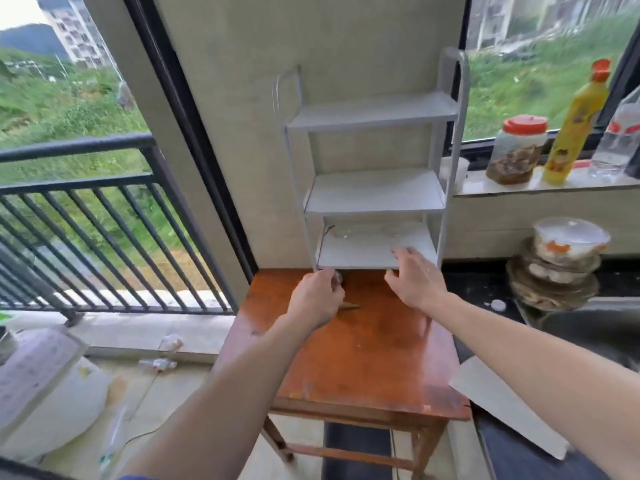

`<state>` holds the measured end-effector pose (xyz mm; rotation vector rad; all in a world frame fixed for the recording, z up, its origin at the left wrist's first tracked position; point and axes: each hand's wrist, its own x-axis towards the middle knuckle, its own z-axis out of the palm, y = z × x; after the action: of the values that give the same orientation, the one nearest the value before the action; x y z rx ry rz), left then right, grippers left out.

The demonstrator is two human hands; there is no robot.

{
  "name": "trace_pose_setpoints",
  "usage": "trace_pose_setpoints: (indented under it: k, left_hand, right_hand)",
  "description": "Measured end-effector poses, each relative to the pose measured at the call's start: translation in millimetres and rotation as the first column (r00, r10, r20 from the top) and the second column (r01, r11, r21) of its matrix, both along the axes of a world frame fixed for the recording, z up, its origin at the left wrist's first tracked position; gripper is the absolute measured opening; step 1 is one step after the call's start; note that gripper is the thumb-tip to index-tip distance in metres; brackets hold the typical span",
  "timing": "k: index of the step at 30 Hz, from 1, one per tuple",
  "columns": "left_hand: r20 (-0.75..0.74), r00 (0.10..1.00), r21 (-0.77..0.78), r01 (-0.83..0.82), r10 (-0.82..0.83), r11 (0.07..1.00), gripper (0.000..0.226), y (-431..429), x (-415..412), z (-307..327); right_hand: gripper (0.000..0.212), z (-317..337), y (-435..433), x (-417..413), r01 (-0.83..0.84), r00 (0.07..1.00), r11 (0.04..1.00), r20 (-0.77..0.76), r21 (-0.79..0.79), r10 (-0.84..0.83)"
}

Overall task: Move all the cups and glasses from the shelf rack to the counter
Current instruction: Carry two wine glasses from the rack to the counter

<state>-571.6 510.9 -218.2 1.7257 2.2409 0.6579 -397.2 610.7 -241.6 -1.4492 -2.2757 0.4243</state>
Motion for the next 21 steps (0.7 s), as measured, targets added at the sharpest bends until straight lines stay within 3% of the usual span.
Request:
trace_pose_setpoints:
  k: [8,14,16,18,21]
  left_hand:
    - [0.194,0.980,0.227,-0.097,0.052,0.969,0.039,132.7,-22.5,-65.7]
    - [0.470,0.879,0.323,-0.249,0.073,0.913,0.063,209.8,-37.8,-85.5]
    - [0.559,0.826,0.310,-0.296,0.079,0.904,0.068,227.2,-40.0,-85.9]
    - [0.643,0.763,0.292,-0.325,0.067,0.899,0.065,243.3,-40.5,-86.2]
    - [0.705,0.704,0.256,-0.365,0.086,0.895,0.044,253.6,-41.2,-82.5]
  right_hand:
    - [0.039,-47.2,120.3,-35.4,0.212,0.956,0.977,-0.202,-0.018,-0.211]
    - [0.068,-62.2,177.5,-52.2,0.245,0.747,0.938,-0.570,-0.244,-0.343]
    - [0.058,-64.1,190.6,-55.0,0.206,0.682,0.930,-0.637,-0.304,-0.359]
    - [0.032,-64.5,200.6,-55.9,0.173,0.657,0.927,-0.662,-0.332,-0.360]
    - [0.018,-65.6,201.9,-57.5,0.108,0.632,0.926,-0.693,-0.363,-0.346]
